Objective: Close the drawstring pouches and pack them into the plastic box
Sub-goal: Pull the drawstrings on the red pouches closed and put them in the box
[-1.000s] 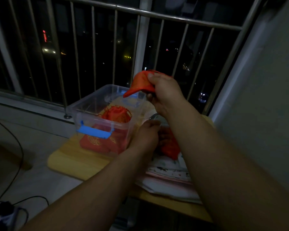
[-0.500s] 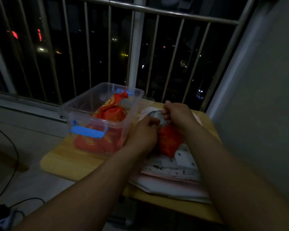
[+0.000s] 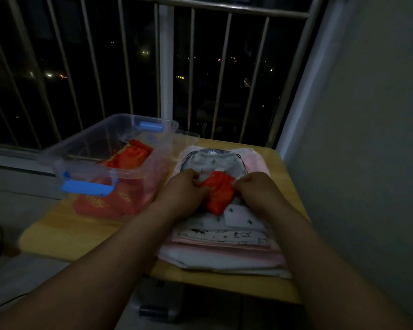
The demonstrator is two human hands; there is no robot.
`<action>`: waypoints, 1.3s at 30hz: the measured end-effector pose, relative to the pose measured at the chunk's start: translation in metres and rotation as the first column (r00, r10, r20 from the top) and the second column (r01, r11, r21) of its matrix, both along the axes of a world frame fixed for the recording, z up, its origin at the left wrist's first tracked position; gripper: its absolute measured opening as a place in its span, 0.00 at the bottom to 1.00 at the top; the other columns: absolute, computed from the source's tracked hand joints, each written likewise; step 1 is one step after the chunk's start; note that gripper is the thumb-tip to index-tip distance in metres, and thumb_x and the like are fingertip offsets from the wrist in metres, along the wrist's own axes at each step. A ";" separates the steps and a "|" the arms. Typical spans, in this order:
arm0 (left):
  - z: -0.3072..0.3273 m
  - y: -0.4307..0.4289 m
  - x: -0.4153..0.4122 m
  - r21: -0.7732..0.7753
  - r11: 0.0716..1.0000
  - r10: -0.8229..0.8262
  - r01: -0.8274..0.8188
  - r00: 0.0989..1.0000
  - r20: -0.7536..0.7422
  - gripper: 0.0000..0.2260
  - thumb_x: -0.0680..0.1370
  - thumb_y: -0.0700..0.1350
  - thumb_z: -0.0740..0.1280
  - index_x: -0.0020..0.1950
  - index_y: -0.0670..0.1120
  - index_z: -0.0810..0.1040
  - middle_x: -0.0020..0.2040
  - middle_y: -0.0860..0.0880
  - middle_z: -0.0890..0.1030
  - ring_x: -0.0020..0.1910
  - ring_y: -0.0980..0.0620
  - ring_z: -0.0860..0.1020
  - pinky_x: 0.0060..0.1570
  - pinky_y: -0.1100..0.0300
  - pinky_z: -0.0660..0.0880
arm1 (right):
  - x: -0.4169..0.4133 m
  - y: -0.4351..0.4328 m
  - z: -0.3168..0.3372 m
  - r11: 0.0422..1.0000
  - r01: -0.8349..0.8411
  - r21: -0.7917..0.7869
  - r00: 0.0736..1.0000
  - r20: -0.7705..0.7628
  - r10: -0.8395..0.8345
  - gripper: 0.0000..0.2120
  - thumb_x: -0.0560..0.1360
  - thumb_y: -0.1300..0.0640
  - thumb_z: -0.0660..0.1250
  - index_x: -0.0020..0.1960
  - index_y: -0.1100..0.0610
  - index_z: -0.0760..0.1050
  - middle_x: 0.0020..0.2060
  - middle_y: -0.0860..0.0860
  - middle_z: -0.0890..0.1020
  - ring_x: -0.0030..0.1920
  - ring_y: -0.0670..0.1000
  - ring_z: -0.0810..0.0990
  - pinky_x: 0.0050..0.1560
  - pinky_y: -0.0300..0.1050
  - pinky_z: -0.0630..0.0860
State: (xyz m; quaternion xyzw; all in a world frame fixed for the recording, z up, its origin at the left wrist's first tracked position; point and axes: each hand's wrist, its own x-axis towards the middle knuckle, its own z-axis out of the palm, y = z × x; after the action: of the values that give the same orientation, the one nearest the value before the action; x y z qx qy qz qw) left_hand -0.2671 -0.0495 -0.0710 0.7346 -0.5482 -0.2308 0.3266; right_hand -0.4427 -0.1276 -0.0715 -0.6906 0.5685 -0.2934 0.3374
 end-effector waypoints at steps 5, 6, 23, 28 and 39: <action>0.004 -0.004 -0.002 0.022 1.000 0.007 -0.005 0.998 -0.062 0.21 0.77 0.51 0.72 0.68 0.49 0.75 0.58 0.47 0.82 0.52 0.48 0.82 0.56 0.46 0.81 | 0.005 -0.008 -0.007 0.986 -0.009 0.169 0.985 0.172 -0.020 0.09 0.74 0.59 0.75 0.48 0.66 0.84 0.40 0.60 0.87 0.37 0.56 0.84 0.43 0.48 0.80; 0.004 -0.004 -0.003 0.025 1.000 -0.001 0.003 0.997 -0.081 0.23 0.76 0.50 0.72 0.70 0.49 0.73 0.59 0.47 0.82 0.52 0.48 0.82 0.56 0.46 0.81 | 0.006 -0.008 -0.007 0.980 -0.018 0.199 0.975 0.222 -0.027 0.08 0.74 0.60 0.76 0.49 0.64 0.84 0.43 0.60 0.87 0.40 0.57 0.85 0.47 0.50 0.82; 0.024 0.000 -0.010 -0.192 0.977 -0.199 0.097 0.744 -0.638 0.24 0.81 0.59 0.67 0.77 0.59 0.69 0.68 0.50 0.76 0.59 0.47 0.80 0.56 0.51 0.80 | -0.011 0.016 0.029 0.888 -0.394 0.237 0.665 0.740 0.097 0.17 0.79 0.66 0.64 0.67 0.58 0.77 0.60 0.64 0.83 0.60 0.64 0.83 0.58 0.62 0.82; 0.028 0.005 -0.013 -0.189 0.970 -0.243 0.156 0.698 -0.673 0.13 0.84 0.53 0.63 0.62 0.48 0.81 0.53 0.45 0.87 0.52 0.48 0.86 0.52 0.53 0.81 | -0.018 0.019 0.027 0.859 -0.444 0.253 0.651 0.750 0.116 0.18 0.79 0.63 0.65 0.69 0.60 0.77 0.63 0.65 0.82 0.64 0.65 0.81 0.66 0.64 0.77; 0.021 0.008 -0.013 -0.233 0.947 -0.304 0.222 0.855 -0.419 0.13 0.84 0.50 0.64 0.52 0.40 0.78 0.46 0.48 0.83 0.45 0.53 0.82 0.43 0.61 0.79 | -0.026 0.024 0.026 0.835 -0.503 0.224 0.737 0.616 0.279 0.18 0.79 0.58 0.69 0.69 0.53 0.77 0.61 0.58 0.85 0.62 0.61 0.83 0.67 0.62 0.77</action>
State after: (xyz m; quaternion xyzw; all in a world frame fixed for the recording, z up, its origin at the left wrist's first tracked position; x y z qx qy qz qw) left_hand -0.2798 -0.0414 -0.0497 0.5471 -0.5713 -0.3874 0.4735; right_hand -0.4689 -0.1033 -0.0453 -0.6012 0.3277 -0.2884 0.6693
